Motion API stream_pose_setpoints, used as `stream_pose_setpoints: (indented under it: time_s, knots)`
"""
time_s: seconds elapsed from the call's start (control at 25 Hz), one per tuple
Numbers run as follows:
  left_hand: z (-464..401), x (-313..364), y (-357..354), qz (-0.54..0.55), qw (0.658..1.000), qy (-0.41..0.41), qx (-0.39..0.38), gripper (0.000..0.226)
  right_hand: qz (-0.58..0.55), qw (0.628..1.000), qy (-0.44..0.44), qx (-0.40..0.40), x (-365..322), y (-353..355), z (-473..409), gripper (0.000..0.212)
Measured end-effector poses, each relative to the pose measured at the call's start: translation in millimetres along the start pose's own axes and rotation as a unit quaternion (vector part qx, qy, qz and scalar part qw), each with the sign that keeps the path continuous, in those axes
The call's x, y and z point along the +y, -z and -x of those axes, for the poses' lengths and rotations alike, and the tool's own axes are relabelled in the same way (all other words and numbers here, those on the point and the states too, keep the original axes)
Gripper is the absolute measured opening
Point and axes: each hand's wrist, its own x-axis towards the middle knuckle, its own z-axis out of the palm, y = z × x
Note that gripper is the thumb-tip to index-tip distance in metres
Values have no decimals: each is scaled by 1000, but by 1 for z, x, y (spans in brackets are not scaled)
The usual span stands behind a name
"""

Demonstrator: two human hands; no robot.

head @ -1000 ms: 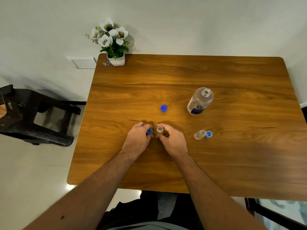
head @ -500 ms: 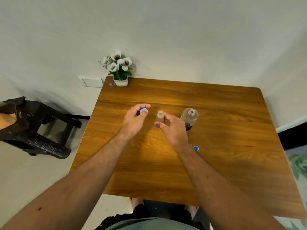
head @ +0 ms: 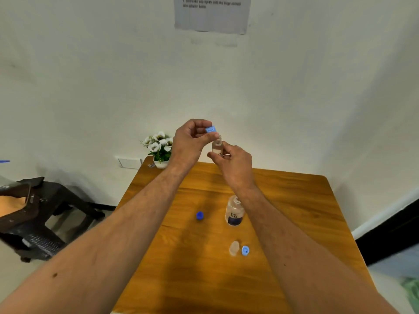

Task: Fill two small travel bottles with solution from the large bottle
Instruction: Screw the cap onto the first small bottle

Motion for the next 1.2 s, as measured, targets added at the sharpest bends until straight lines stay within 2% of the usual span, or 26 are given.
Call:
stream_pose_setpoints:
  time_s: [0.28, 0.68, 0.96, 1.08, 1.2]
  knots:
    - [-8, 23, -24, -90, 994, -66, -18, 28, -26, 999, 34, 33, -14, 29, -6, 35]
    - [-15, 38, -26, -123, 983, -91, -99, 25, -33, 995, 21, 89, -11, 29, -12, 35]
    - [-29, 38, -19, -130, 985, -73, -90, 25, -33, 995, 25, 93, -17, 26, -14, 33]
    - [-28, 37, -18, -129, 982, -86, -109, 23, -30, 995, 21, 96, -15, 23, -17, 33]
    - [-30, 35, -19, -139, 980, -101, -96, 22, -28, 995, 16, 95, -16, 21, -18, 34]
